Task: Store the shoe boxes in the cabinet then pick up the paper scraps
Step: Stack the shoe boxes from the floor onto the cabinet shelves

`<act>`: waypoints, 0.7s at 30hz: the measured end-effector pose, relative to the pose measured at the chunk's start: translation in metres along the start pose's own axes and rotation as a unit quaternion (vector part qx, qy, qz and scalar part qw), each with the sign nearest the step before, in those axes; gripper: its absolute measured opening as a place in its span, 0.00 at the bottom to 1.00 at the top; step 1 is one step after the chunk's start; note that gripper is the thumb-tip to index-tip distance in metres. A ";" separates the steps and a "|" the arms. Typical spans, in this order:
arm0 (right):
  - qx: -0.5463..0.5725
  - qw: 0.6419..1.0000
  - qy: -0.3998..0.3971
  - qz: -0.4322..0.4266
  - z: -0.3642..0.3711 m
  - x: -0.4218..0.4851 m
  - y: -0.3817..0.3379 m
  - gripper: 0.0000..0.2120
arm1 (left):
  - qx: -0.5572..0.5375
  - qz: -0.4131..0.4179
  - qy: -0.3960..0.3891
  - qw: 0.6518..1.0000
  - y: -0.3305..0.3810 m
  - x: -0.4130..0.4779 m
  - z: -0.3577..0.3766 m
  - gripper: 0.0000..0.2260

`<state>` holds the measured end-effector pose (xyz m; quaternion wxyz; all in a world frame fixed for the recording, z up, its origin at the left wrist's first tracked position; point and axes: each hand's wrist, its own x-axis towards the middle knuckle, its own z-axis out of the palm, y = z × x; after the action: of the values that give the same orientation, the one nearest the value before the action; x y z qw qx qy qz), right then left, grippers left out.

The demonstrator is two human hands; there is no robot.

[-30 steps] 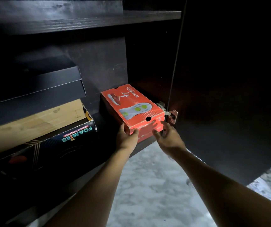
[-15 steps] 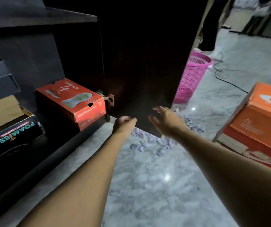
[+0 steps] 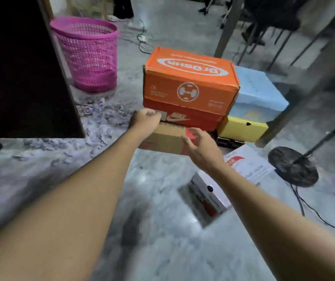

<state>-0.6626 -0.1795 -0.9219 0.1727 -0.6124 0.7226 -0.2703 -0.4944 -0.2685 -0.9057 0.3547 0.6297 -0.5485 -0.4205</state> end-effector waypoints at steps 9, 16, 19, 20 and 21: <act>0.036 0.973 0.058 0.221 -0.016 -0.063 0.140 0.27 | 0.009 -0.011 -0.132 0.991 -0.030 -0.069 0.176 0.14; 0.109 0.939 0.042 0.323 0.010 -0.082 0.185 0.34 | 0.110 -0.007 -0.163 0.980 -0.065 -0.088 0.215 0.18; 0.150 0.933 0.043 0.325 0.015 -0.092 0.190 0.34 | 0.135 -0.025 -0.127 0.982 -0.068 -0.084 0.213 0.18; 0.149 0.929 0.054 0.333 0.014 -0.098 0.192 0.34 | 0.155 -0.030 -0.115 0.981 -0.069 -0.084 0.211 0.16; 0.146 0.928 0.065 0.338 0.013 -0.105 0.194 0.34 | 0.175 -0.031 -0.111 0.978 -0.070 -0.084 0.208 0.15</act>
<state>-0.7886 -0.0590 -1.0572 0.2938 -0.2813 0.8488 -0.3378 -0.6618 -0.1717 -1.0397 0.1627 0.6481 -0.6297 -0.3962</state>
